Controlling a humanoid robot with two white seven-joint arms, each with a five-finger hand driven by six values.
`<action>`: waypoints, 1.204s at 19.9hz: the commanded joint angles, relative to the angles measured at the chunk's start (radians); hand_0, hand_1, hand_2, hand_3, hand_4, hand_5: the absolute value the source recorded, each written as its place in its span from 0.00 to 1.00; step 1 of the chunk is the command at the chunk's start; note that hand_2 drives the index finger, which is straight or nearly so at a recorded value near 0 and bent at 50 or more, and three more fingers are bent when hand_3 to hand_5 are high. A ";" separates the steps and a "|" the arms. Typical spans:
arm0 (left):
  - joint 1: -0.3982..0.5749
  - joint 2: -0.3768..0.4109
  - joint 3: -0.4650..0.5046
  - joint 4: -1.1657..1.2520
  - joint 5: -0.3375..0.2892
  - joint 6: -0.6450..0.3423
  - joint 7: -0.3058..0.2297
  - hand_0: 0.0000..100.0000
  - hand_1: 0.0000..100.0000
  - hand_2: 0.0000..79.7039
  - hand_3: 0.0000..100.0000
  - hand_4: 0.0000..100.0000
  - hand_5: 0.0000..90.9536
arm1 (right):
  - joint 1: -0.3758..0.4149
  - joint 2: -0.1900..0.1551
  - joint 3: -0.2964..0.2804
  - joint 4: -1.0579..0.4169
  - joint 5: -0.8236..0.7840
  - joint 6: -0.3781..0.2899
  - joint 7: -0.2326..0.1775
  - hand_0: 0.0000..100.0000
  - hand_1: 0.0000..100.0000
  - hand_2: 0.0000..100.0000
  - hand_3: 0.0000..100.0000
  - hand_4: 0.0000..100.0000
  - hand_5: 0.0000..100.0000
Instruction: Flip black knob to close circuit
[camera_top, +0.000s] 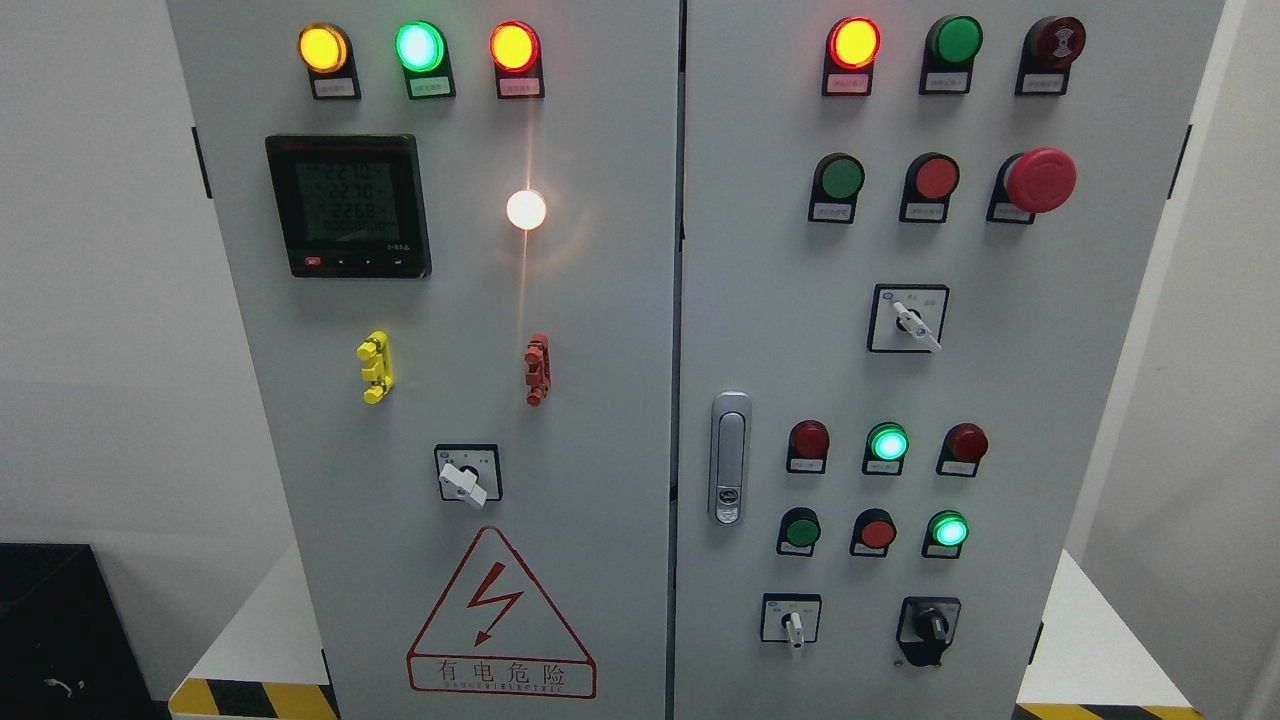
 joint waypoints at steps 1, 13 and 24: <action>0.000 0.000 0.000 0.000 0.000 -0.001 -0.005 0.12 0.56 0.00 0.00 0.00 0.00 | -0.033 0.003 0.011 -0.095 0.037 0.024 0.020 0.00 0.00 0.94 1.00 1.00 1.00; 0.000 0.000 0.000 0.000 0.000 -0.001 -0.005 0.12 0.56 0.00 0.00 0.00 0.00 | -0.117 0.005 -0.053 -0.066 0.066 0.104 0.089 0.00 0.00 0.94 1.00 1.00 1.00; 0.000 0.000 0.000 0.000 0.000 -0.001 -0.004 0.12 0.56 0.00 0.00 0.00 0.00 | -0.168 0.005 -0.082 -0.023 0.068 0.104 0.095 0.00 0.00 0.95 1.00 1.00 1.00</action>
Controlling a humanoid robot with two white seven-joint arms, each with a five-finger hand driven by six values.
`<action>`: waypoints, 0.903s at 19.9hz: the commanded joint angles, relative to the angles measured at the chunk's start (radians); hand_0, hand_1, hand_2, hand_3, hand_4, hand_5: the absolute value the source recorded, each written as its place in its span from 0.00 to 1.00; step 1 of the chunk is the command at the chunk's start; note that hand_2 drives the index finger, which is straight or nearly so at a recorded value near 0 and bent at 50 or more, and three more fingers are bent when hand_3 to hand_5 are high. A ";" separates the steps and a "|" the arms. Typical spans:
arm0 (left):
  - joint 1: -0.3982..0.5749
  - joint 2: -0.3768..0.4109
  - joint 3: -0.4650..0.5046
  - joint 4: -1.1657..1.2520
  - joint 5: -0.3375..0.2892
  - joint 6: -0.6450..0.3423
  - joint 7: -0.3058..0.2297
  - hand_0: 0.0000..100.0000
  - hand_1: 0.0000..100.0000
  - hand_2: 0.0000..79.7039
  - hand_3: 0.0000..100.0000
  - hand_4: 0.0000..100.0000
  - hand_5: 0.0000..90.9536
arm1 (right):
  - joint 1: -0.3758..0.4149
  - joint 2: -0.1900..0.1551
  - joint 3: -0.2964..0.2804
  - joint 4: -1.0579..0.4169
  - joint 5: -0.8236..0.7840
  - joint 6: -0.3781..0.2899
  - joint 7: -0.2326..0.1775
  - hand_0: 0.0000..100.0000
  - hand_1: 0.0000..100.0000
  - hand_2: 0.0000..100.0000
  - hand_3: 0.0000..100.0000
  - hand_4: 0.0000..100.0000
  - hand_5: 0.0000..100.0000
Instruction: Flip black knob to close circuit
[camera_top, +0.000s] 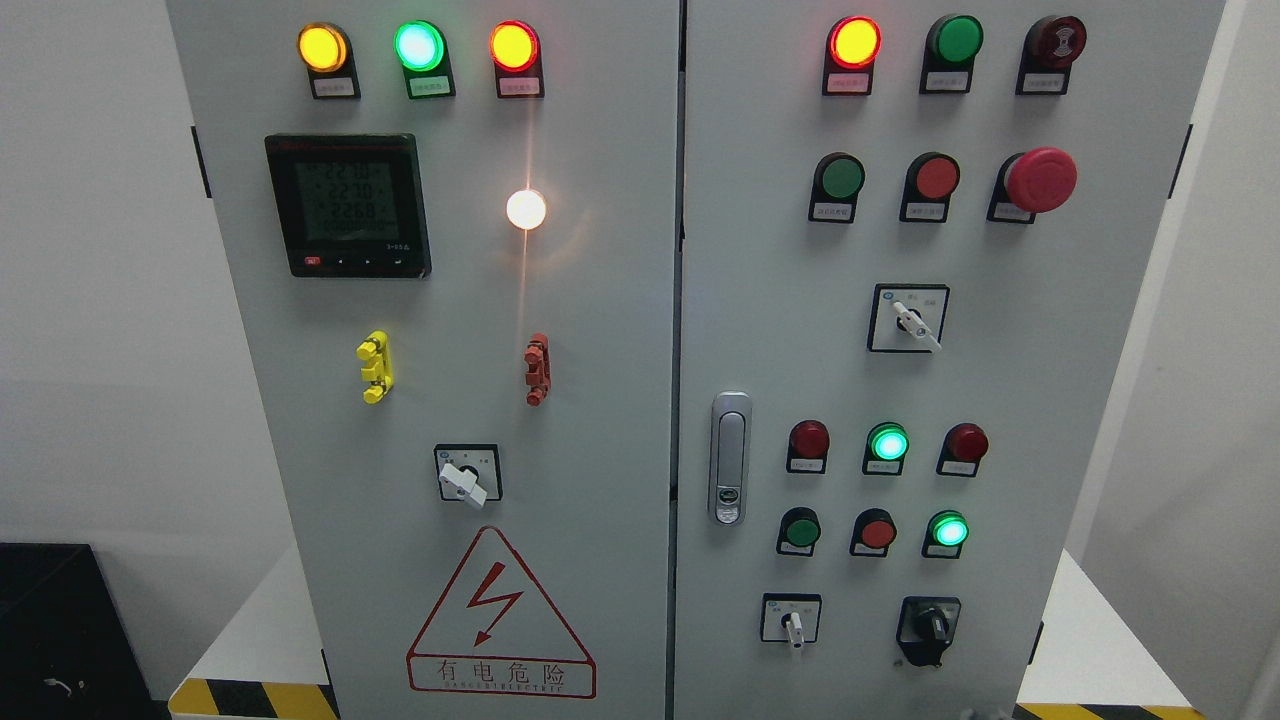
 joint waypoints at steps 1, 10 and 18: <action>0.000 0.000 0.001 0.000 0.000 -0.001 -0.001 0.12 0.56 0.00 0.00 0.00 0.00 | -0.030 0.000 -0.040 0.026 0.004 0.001 0.000 0.00 0.00 0.95 1.00 1.00 1.00; 0.000 0.000 -0.001 -0.001 0.000 -0.001 -0.001 0.12 0.56 0.00 0.00 0.00 0.00 | -0.065 0.000 -0.060 0.044 0.027 0.005 0.023 0.00 0.00 0.96 1.00 1.00 1.00; 0.000 0.000 0.001 0.000 0.000 -0.001 -0.001 0.12 0.56 0.00 0.00 0.00 0.00 | -0.075 0.000 -0.071 0.023 0.032 0.005 0.026 0.00 0.00 0.96 1.00 1.00 1.00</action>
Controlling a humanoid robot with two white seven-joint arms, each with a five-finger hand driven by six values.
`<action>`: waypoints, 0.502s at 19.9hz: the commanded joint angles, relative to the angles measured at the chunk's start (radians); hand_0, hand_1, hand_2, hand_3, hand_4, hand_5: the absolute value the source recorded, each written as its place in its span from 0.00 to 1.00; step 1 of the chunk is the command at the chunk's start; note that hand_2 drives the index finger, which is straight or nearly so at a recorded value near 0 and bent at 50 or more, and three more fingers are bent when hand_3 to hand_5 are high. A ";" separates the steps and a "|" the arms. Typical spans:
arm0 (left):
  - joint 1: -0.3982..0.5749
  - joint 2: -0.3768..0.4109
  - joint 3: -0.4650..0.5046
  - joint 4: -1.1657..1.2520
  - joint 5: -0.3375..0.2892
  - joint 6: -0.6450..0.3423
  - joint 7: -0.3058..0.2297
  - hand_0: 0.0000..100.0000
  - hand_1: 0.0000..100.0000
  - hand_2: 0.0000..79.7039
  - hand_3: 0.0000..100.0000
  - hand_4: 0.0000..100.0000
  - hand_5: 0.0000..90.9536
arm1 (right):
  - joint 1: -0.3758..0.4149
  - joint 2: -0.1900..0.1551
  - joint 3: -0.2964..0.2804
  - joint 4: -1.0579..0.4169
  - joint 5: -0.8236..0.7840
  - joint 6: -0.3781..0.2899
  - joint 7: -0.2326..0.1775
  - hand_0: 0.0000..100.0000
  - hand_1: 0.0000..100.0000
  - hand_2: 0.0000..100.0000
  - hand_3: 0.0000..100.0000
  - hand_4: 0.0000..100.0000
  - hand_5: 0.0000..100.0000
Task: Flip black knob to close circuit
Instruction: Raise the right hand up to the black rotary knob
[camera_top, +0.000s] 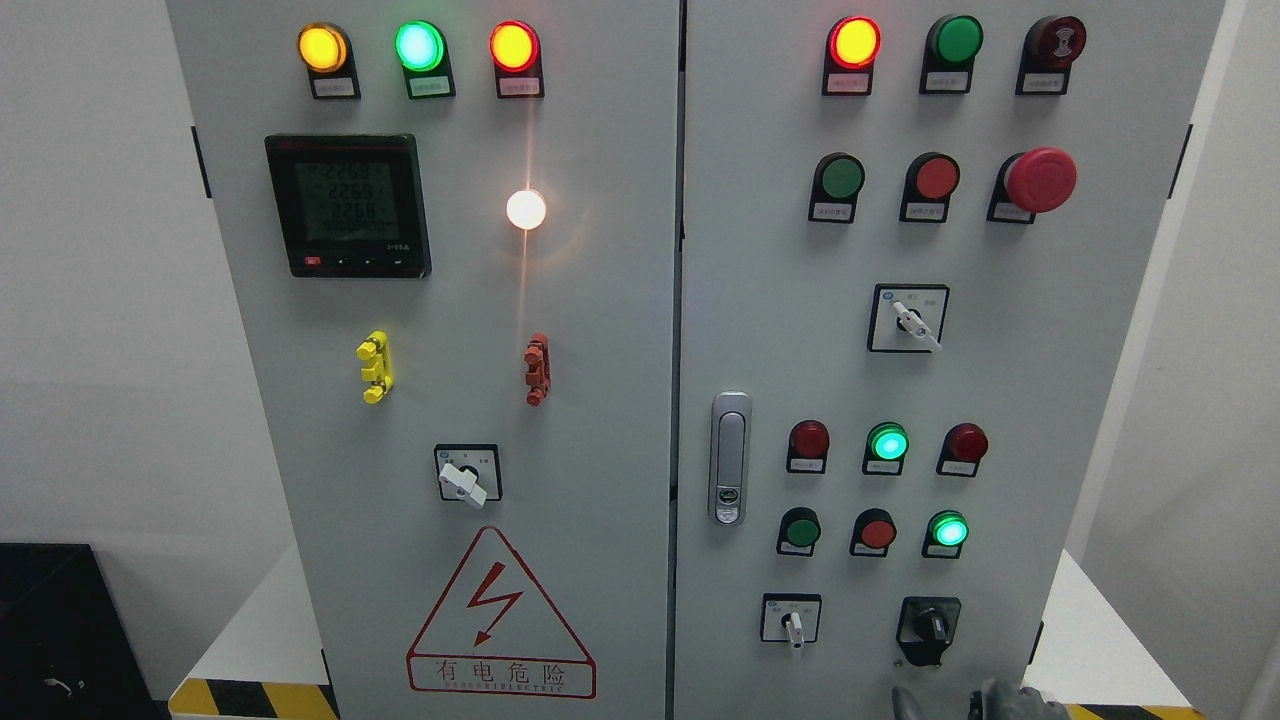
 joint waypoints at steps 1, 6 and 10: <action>0.000 0.000 -0.001 0.000 0.000 -0.001 -0.001 0.12 0.56 0.00 0.00 0.00 0.00 | -0.010 0.000 -0.020 -0.009 0.003 -0.001 0.002 0.00 0.00 0.96 1.00 1.00 1.00; 0.000 0.000 0.000 0.000 0.000 -0.001 0.001 0.12 0.56 0.00 0.00 0.00 0.00 | -0.024 0.000 -0.020 -0.013 0.002 -0.003 0.013 0.00 0.00 0.96 1.00 1.00 1.00; 0.000 0.000 -0.001 0.000 0.000 -0.001 -0.001 0.12 0.56 0.00 0.00 0.00 0.00 | -0.030 0.000 -0.019 -0.016 0.002 -0.003 0.014 0.00 0.00 0.96 1.00 1.00 1.00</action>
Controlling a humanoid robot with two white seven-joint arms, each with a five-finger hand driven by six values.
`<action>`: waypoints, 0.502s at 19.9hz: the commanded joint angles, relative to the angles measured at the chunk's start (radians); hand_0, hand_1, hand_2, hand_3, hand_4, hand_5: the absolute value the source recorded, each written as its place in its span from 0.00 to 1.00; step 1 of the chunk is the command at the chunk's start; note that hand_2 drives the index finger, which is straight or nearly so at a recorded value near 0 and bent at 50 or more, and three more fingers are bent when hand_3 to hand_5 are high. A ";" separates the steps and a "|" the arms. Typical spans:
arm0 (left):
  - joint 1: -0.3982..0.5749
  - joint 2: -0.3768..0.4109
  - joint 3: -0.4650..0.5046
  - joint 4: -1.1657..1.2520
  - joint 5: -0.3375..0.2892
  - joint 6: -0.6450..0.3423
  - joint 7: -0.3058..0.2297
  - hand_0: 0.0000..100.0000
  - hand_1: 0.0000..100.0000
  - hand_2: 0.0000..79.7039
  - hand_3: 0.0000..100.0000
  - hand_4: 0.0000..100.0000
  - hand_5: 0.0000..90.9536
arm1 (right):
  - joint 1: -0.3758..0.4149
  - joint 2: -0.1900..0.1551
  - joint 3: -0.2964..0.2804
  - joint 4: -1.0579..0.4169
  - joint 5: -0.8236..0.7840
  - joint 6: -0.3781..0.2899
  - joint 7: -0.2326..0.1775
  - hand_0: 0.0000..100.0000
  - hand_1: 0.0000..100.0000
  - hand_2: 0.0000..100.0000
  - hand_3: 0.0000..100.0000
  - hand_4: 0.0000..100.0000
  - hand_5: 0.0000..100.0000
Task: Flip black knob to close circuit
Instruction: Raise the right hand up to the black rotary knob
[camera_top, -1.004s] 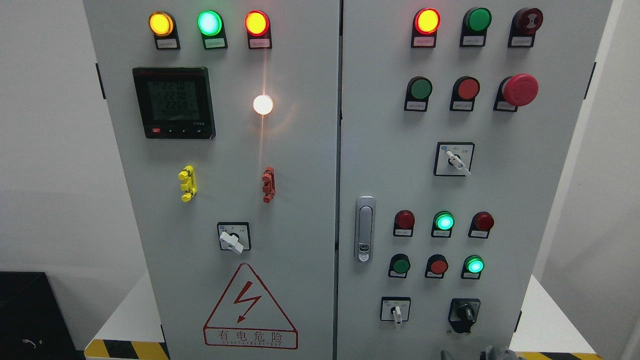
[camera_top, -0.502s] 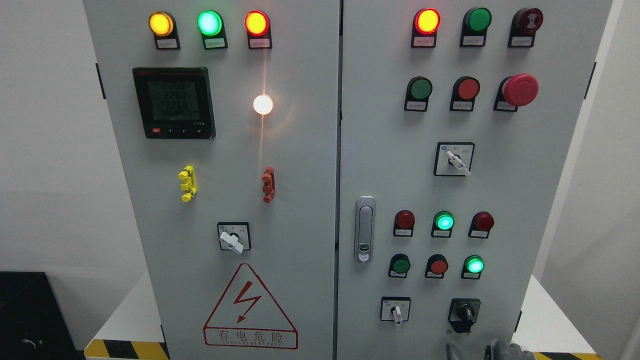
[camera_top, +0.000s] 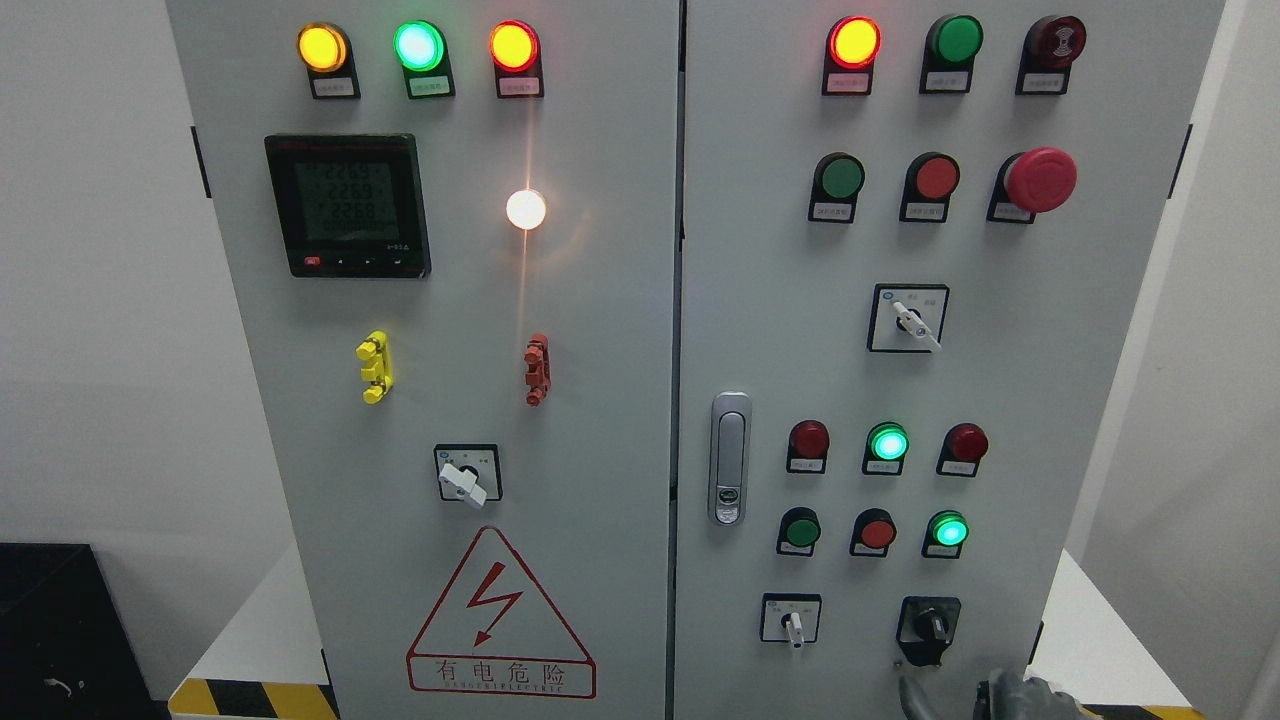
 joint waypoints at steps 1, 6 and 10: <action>0.000 0.000 0.001 0.000 0.001 -0.001 0.001 0.12 0.56 0.00 0.00 0.00 0.00 | -0.015 0.000 -0.007 -0.008 0.000 -0.001 0.001 0.00 0.00 0.96 1.00 1.00 1.00; 0.000 0.000 0.001 0.000 0.000 -0.001 -0.001 0.12 0.56 0.00 0.00 0.00 0.00 | -0.030 -0.002 -0.007 -0.008 0.000 -0.002 0.005 0.00 0.00 0.96 1.00 1.00 1.00; 0.000 0.000 0.001 0.000 0.000 -0.001 -0.001 0.12 0.56 0.00 0.00 0.00 0.00 | -0.038 -0.002 -0.007 -0.008 0.003 -0.002 0.016 0.00 0.00 0.95 1.00 1.00 1.00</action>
